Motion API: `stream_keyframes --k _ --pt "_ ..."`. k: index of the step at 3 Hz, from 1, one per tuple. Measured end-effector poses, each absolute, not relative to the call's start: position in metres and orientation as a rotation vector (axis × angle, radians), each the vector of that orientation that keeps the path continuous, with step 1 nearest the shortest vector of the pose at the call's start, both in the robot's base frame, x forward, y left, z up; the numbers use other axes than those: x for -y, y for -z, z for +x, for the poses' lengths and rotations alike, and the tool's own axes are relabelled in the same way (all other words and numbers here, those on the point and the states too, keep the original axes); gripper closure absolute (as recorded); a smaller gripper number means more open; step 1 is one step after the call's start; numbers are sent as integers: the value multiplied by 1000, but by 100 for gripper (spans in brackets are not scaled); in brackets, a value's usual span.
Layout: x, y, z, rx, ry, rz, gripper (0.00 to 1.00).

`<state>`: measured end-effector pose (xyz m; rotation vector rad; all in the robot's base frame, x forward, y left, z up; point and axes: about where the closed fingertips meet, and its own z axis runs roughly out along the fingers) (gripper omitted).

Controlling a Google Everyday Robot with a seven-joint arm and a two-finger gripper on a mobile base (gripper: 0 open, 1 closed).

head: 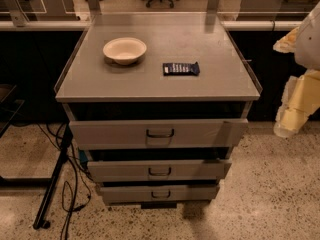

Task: Open middle drawer

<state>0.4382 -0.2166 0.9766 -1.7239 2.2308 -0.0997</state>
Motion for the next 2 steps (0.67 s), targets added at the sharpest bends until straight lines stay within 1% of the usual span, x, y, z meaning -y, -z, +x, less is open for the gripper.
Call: stream_keyframes --k 1,2 --pt "217 -977 438 -2231 100 -1724 0" --pt "213 -961 434 -2204 6 -1702 0"
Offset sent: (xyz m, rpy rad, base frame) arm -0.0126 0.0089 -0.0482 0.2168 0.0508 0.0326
